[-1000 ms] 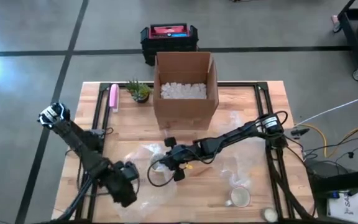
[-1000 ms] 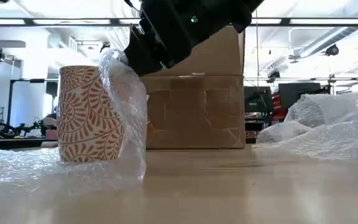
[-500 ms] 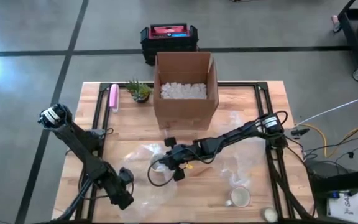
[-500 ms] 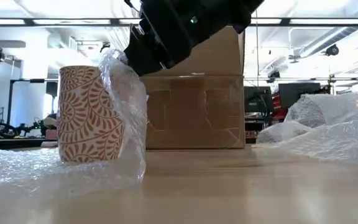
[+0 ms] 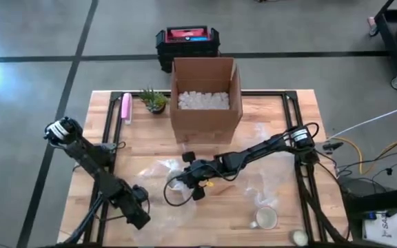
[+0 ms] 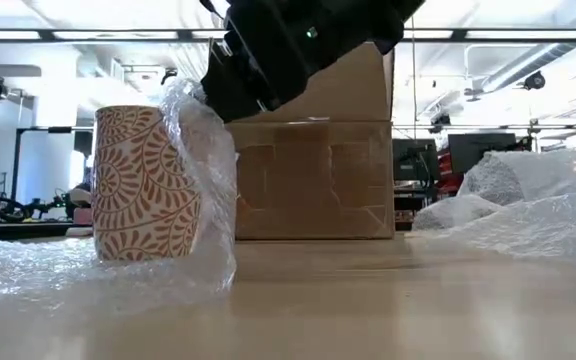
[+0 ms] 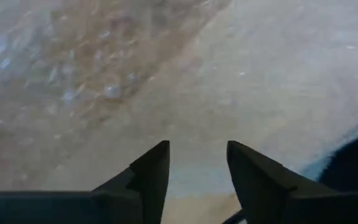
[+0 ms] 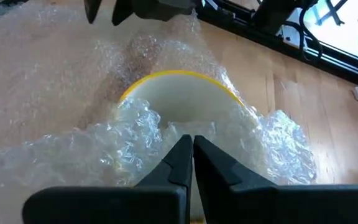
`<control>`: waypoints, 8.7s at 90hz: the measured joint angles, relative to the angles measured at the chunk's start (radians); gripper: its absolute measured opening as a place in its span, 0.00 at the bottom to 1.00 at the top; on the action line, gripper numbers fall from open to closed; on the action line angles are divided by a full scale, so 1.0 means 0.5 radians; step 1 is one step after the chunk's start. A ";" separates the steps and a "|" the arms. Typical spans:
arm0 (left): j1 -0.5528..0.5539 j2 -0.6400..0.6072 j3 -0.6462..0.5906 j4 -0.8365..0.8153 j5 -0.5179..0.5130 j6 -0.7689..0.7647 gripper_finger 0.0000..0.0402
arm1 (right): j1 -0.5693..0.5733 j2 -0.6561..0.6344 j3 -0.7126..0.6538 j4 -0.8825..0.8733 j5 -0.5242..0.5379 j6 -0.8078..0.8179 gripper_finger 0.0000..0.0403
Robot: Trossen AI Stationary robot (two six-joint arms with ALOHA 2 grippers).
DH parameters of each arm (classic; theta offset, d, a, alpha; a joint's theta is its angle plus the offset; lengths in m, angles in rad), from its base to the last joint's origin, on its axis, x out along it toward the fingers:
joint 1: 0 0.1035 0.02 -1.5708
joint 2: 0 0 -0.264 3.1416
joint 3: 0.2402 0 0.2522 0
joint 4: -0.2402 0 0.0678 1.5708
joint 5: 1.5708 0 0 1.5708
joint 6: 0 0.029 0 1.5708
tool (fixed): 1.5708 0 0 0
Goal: Wrap mug
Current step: Wrap the orange mug with the bubble wrap
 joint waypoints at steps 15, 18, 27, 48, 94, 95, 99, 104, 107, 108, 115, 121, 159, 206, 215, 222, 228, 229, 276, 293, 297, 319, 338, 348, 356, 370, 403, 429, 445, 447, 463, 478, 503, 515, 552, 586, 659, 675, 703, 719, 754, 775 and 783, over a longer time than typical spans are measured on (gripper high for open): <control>0.059 0.000 0.002 0.007 0.063 0.135 0.29 | -0.002 0.000 0.000 0.001 -0.001 -0.004 0.01; 0.067 0.000 0.002 0.008 0.089 0.154 0.29 | -0.003 0.000 0.000 0.001 -0.002 -0.005 0.01; 0.074 0.000 0.002 0.006 0.095 0.221 0.30 | -0.010 0.001 -0.001 0.009 -0.005 -0.005 0.01; 0.073 -0.001 -0.011 -0.185 0.056 0.306 0.40 | -0.027 0.001 -0.003 0.045 -0.004 -0.002 0.01; 0.085 0.236 -0.182 0.254 0.232 0.226 0.41 | -0.032 0.002 -0.003 0.061 0.008 0.056 0.01; 0.088 0.236 -0.182 0.255 0.235 0.225 0.39 | -0.032 0.002 -0.003 0.061 0.008 0.056 0.01; 0.095 0.233 -0.180 0.248 0.233 0.215 0.32 | -0.032 0.002 -0.003 0.061 0.008 0.062 0.01; 0.097 0.216 -0.157 0.225 0.187 0.202 0.21 | -0.032 0.002 -0.003 0.061 0.008 0.072 0.01; 0.095 0.200 -0.136 0.220 0.140 0.212 0.14 | -0.032 0.002 -0.003 0.061 0.008 0.072 0.01; 0.095 0.195 -0.126 0.223 0.125 0.220 0.12 | -0.032 0.002 -0.003 0.061 0.008 0.072 0.01; 0.097 0.164 -0.061 0.213 0.022 0.244 0.03 | -0.032 0.002 -0.003 0.061 0.008 0.072 0.01; 0.101 0.145 0.007 0.140 -0.131 0.257 0.04 | -0.032 0.002 -0.003 0.061 0.007 0.072 0.01; 0.109 0.034 0.695 -0.394 -1.095 0.735 0.00 | -0.032 0.002 -0.002 0.058 0.005 0.108 0.01; 0.416 0.074 0.652 -0.534 -1.755 1.224 0.00 | -0.032 0.002 0.000 0.047 0.004 0.140 0.01; 0.461 0.077 0.505 -0.450 -1.704 1.116 0.00 | -0.032 0.002 0.000 0.046 0.004 0.139 0.01; 0.469 0.076 0.419 -0.321 -1.688 1.099 0.00 | -0.029 0.001 0.000 0.047 0.003 0.137 0.01; 0.467 0.072 0.365 -0.202 -1.695 1.100 0.00 | -0.024 -0.015 0.000 0.037 0.004 0.116 0.01; 0.467 0.072 0.358 -0.183 -1.695 1.101 0.00 | -0.023 -0.020 0.000 0.033 0.004 0.111 0.01; 0.466 0.069 0.298 0.064 -1.657 1.150 0.00 | 0.041 -0.225 0.120 -0.299 -0.344 0.106 0.01; 0.466 0.070 0.296 0.099 -1.656 1.205 0.01 | 0.050 -0.033 0.121 -0.237 -0.168 0.056 0.01; 0.465 0.070 0.296 0.114 -1.656 1.206 0.01 | 0.046 -0.027 0.121 -0.246 -0.124 0.057 0.01; 0.455 0.064 0.412 0.071 -1.612 1.362 0.00 | 0.044 0.016 0.123 -0.169 -0.138 0.121 0.01; 0.442 0.037 0.661 -0.255 -1.672 1.462 0.00 | 0.045 0.017 0.123 -0.161 -0.104 0.115 0.00; 0.440 0.034 0.695 -0.292 -1.673 1.462 0.01 | 0.040 0.022 0.123 -0.154 -0.078 0.122 0.01; 0.440 0.034 0.687 -0.305 -1.644 1.459 0.02 | 0.035 0.022 0.122 -0.146 -0.072 0.121 0.01; 0.513 0.034 0.657 -0.364 -1.571 1.459 0.13 | 0.031 0.022 0.121 -0.135 -0.074 0.093 0.01; 0.465 -0.249 0.839 -0.755 -1.362 1.421 0.44 | 0.013 0.019 0.120 -0.126 -0.090 -0.019 0.01; 0.329 -0.241 0.593 -1.007 -1.148 1.012 0.39 | 0.013 0.018 0.120 -0.180 -0.097 -0.006 0.01; 0.336 -0.227 0.393 -0.869 -1.179 0.947 0.29 | 0.014 0.018 0.121 -0.200 -0.097 -0.001 0.01; 0.340 -0.227 0.375 -0.831 -1.205 0.950 0.28 | 0.014 0.018 0.121 -0.201 -0.097 -0.001 0.01; 0.353 -0.229 0.307 -0.362 -1.407 1.208 0.18 | 0.012 0.018 0.121 -0.208 -0.100 -0.002 0.01; 0.365 -0.207 0.304 0.003 -1.634 1.528 0.12 | 0.002 0.025 0.120 -0.222 -0.103 -0.002 0.01; 0.445 -0.058 0.282 0.051 -1.759 1.514 0.06 | -0.002 0.026 0.120 -0.220 -0.095 0.006 0.01; 0.446 -0.003 0.281 0.045 -1.754 1.513 0.06 | 0.000 -0.001 0.118 -0.233 -0.096 0.045 0.01; 0.449 0.000 0.276 0.040 -1.717 1.553 0.06 | -0.008 -0.199 0.223 -0.468 -0.098 0.070 0.01; 0.451 -0.025 0.285 0.049 -1.701 1.568 0.06 | -0.064 0.076 0.245 -0.543 -0.091 0.231 0.01; 0.483 0.095 0.365 0.068 -1.710 1.670 0.05 | 0.006 -0.227 0.314 -0.908 -0.130 0.223 0.01; 0.485 0.092 0.363 0.073 -1.709 1.670 0.05 | 0.053 -0.150 0.308 -0.804 -0.172 0.189 0.01; 0.485 0.073 0.359 0.076 -1.703 1.671 0.05 | -0.059 0.071 0.316 -0.763 -0.096 0.265 0.01; 0.485 -0.050 0.469 -0.030 -1.649 1.662 0.05 | -0.054 0.085 0.313 -0.724 -0.075 0.263 0.01; 0.529 0.001 0.347 -0.060 -1.706 1.587 0.05 | -0.037 0.008 0.299 -0.696 -0.048 0.244 0.01; 0.544 0.040 0.247 0.008 -1.673 1.476 0.05 | -0.033 -0.236 0.296 -0.904 0.015 0.129 0.01; 0.549 0.032 0.243 0.050 -1.659 1.522 0.05 | -0.075 -0.246 0.297 -0.903 0.171 0.084 0.01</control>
